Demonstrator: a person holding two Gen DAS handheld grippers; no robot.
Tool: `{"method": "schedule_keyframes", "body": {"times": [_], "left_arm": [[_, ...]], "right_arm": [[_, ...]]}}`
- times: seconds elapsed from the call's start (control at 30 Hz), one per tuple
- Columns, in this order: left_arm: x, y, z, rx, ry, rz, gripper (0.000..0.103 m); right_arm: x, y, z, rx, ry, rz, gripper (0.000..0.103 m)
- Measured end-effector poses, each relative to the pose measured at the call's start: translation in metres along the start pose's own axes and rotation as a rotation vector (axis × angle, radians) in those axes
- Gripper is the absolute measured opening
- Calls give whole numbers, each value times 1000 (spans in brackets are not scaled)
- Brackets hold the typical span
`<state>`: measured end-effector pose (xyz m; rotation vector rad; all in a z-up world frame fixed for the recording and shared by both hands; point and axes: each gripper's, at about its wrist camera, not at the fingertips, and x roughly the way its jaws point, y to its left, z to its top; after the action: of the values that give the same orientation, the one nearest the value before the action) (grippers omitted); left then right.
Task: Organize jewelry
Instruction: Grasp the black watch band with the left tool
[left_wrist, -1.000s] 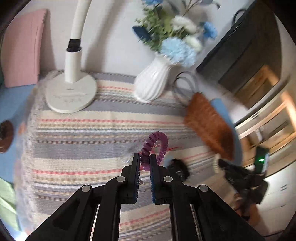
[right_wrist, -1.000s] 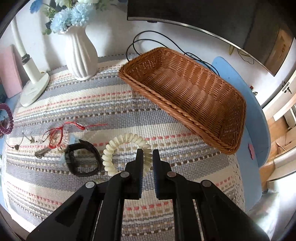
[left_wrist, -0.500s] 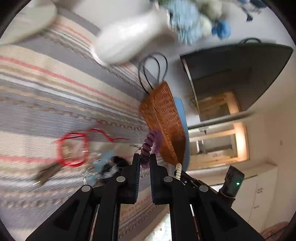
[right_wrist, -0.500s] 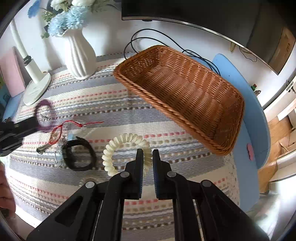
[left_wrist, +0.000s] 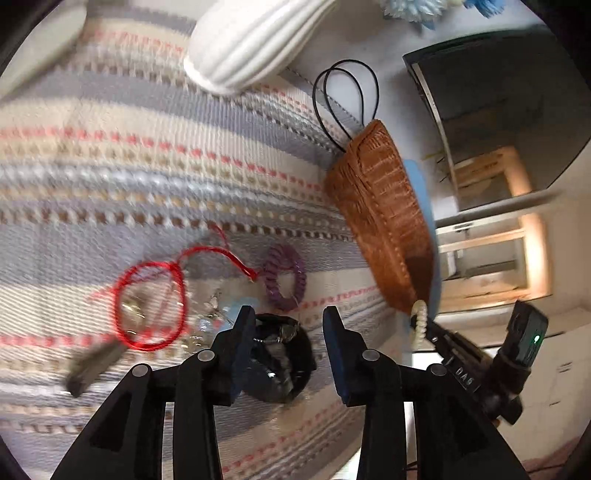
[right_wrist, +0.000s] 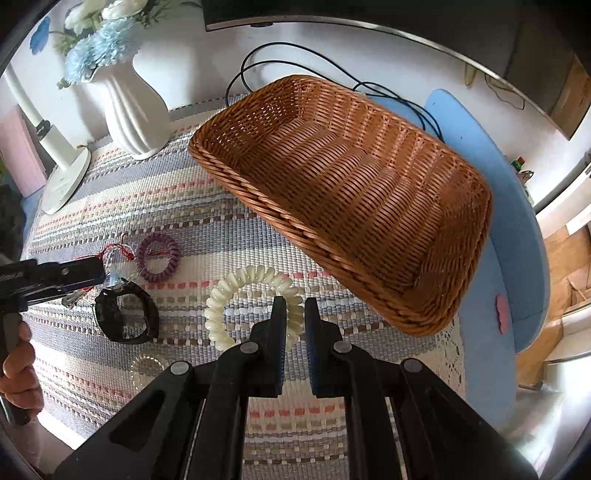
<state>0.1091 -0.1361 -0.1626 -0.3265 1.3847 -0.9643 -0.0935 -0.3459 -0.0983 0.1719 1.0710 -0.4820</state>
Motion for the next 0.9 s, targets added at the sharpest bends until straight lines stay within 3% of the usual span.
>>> {"method": "schedule_keyframes", "body": {"times": [0.17,0.33,0.4,0.47,0.53,0.6,0.67,0.73,0.8,0.9], "left_arm": [[18,-45,33,214,-19,234,39],[78,-63,47,375,168,352,39],[92,-62,47,400,198,392,38],[105,-67,48,427,210,414,32],[110,-75,51,446,205,407,13],[107,-77,56,397,174,351,10],[90,-71,63,282,119,196,10],[66,-63,68,162,58,-6,10],[48,-63,68,110,4,-129,6],[33,-67,68,104,-31,-184,6]], "right_arm": [[6,-3,4,-13,6,27,12],[8,-9,4,-18,13,49,12],[11,-12,3,-14,20,55,12],[14,-16,2,-11,28,61,12],[16,-18,0,-5,38,68,12],[16,-19,0,-4,38,69,12],[13,-21,0,-2,30,73,12],[8,-23,1,-1,15,77,12],[5,-25,1,3,6,86,12],[2,-25,2,7,-4,99,12]]}}
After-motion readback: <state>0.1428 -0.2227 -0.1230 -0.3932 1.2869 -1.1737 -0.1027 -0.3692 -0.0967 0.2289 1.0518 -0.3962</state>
